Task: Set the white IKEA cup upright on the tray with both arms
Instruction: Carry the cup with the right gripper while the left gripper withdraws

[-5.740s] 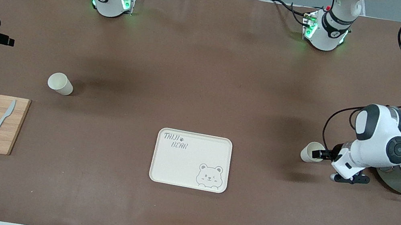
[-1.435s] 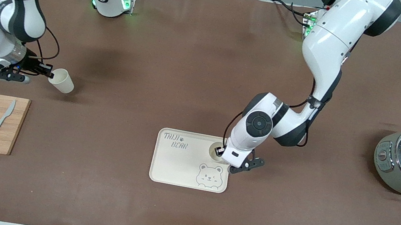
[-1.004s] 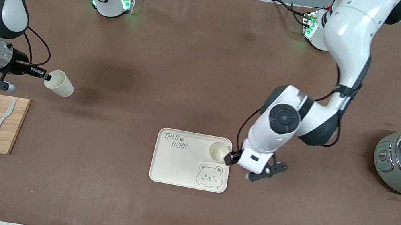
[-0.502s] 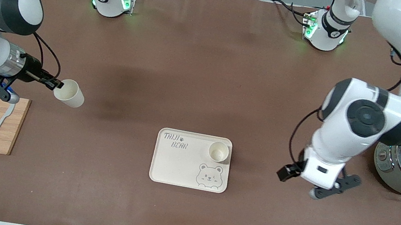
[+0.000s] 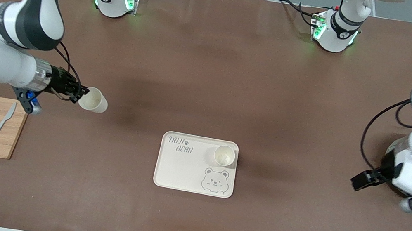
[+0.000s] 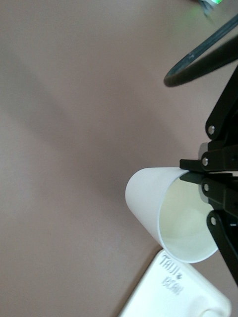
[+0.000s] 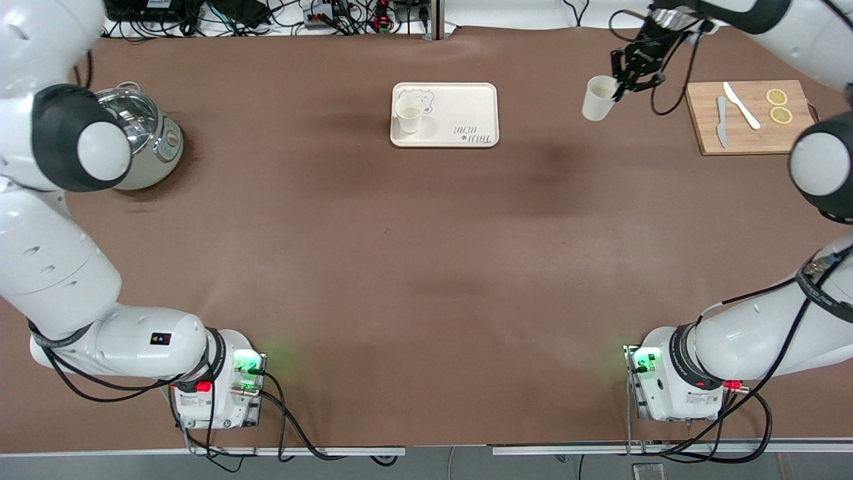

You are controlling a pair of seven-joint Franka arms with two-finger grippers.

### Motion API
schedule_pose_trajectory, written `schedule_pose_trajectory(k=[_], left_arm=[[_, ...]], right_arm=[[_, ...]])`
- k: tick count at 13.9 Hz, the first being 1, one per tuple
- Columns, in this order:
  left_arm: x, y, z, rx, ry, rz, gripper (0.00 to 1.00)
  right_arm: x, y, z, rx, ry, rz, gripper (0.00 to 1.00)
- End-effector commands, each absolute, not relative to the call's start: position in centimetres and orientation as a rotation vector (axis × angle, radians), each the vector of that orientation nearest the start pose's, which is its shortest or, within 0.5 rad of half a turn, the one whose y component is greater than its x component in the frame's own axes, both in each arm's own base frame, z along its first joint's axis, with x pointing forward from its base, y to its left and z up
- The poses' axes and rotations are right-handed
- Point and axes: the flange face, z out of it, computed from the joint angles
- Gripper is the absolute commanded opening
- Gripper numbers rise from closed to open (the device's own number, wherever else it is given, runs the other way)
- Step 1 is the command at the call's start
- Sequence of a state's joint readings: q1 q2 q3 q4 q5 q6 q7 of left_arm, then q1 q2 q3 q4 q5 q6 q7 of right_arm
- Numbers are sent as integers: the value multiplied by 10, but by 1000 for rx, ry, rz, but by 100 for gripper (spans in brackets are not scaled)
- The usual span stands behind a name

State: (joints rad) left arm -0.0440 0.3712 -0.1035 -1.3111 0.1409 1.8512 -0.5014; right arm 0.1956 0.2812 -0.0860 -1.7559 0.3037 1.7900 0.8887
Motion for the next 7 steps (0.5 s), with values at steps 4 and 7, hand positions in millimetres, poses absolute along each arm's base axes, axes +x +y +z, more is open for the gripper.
schedule_pose_trajectory(k=[4, 7], left_arm=[[627, -16, 614, -3018, -346, -157, 100], [607, -11, 636, -3009, -358, -120, 100]], right_arm=[[646, 179, 366, -2406, 1612, 637, 0], [657, 240, 335, -2269, 1680, 547, 0]])
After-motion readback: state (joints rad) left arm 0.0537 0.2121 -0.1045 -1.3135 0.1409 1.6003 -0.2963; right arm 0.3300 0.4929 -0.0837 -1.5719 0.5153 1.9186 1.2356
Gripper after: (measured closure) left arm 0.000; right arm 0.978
